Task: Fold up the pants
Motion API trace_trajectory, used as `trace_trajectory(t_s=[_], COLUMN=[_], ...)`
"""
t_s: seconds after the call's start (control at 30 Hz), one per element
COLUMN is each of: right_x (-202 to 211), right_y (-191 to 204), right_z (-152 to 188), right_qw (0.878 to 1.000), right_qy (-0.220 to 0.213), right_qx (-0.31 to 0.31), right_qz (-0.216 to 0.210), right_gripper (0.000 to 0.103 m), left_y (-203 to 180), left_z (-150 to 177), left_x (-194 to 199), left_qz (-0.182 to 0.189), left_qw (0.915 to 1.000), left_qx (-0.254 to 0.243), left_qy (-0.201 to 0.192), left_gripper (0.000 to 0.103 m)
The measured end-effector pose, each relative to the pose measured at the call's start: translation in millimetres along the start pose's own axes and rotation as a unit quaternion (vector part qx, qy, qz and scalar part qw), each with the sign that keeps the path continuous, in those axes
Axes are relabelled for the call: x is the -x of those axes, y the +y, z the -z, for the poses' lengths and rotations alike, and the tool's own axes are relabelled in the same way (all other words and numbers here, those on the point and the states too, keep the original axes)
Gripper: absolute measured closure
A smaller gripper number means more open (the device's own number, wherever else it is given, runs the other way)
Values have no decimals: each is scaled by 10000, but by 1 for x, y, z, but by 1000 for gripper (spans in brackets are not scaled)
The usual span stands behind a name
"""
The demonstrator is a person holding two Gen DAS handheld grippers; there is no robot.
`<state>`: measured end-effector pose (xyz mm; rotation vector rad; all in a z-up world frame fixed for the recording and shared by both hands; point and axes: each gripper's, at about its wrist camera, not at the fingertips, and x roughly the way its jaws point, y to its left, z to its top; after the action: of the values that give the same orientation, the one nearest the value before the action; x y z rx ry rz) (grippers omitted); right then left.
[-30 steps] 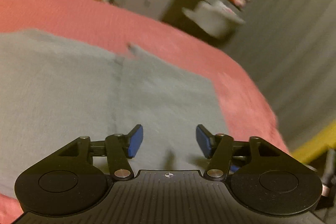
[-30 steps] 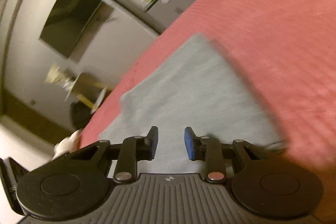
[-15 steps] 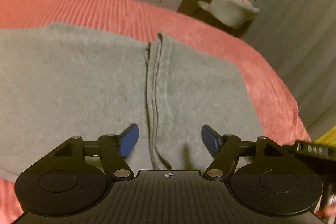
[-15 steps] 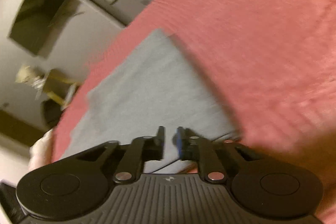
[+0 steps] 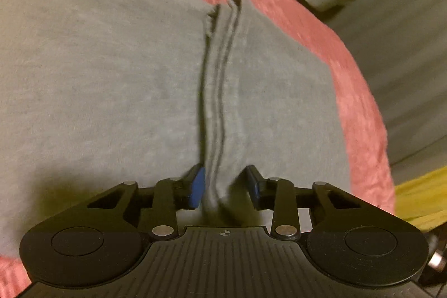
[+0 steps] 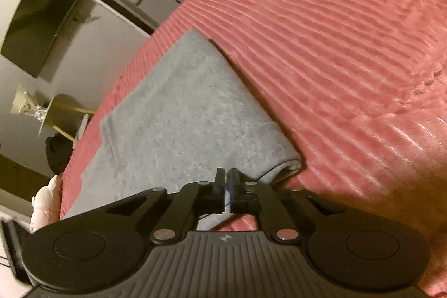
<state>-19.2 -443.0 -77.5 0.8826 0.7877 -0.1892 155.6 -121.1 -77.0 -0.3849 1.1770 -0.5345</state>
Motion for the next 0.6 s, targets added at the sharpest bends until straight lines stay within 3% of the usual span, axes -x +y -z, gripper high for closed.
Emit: trace_trajectory(t_s=[0.07,0.13,0.17,0.33,0.5,0.6], right_x=[0,0,0,-1,6,10], right_y=[4,13,17,27,22,18], right_z=[4,6,6,5,8,9], right_qw=[9999,9993,9989,9982,9983,9984], right_qy=[-16,-62,-74,-20,-137,-200], right_qx=[149,340,401,579,518,450], right_qz=[-62,-173,-223,-151,-222,-265], right_gripper=[87,66,63,60,59,58], left_y=[0,7,9,14,4,-1], left_z=[-6,-12,-13,-15,-3,-4], left_x=[-7,-17,-18,-16,10,26], left_qz=[115,258,314,464,559,790], left_qw=[9999,9991,9986,9983,9981,9959], left_qx=[83,331,402,341,26,77], left_qy=[27,98,131,70,-257,-430], left_gripper=[66,65,65,83,88,88])
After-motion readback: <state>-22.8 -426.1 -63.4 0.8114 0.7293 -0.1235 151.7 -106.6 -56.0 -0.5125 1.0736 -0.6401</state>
